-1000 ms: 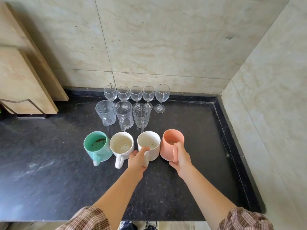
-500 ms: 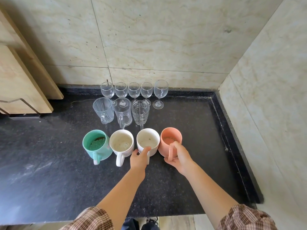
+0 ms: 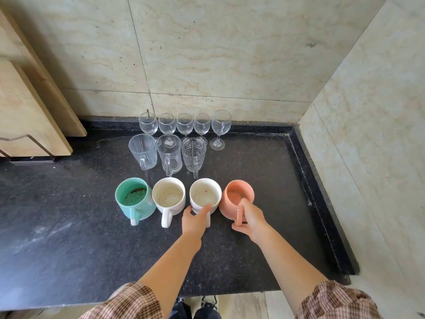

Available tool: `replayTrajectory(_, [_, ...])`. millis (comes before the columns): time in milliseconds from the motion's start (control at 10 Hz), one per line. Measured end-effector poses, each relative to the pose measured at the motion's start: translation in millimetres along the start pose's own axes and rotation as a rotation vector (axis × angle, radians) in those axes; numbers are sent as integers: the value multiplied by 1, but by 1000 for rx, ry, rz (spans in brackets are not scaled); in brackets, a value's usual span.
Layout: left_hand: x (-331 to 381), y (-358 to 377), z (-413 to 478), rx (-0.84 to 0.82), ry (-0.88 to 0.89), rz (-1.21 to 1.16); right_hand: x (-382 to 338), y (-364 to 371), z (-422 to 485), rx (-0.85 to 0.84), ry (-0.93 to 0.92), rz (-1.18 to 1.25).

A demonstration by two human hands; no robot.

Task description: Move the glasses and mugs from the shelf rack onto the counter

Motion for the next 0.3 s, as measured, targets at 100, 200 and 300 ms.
replayTrajectory(100, [-1, 1, 2, -8, 24, 16, 0, -3, 0, 60, -33, -85])
replayTrajectory(200, [6, 0, -5, -18, 29, 57, -1, -6, -1, 109, -68, -195])
replayTrajectory(300, [11, -2, -11, -16, 60, 143, -9, -10, -3, 219, -164, -346])
Point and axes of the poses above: each hand's wrist, its own z-axis towards the middle knuckle, its own y-axis out of the palm, x = y × z, the point moved 4 cm from there along z, towards the middle knuckle, and after that the axes turned 6 degrees about y, right-handed, at the moved point
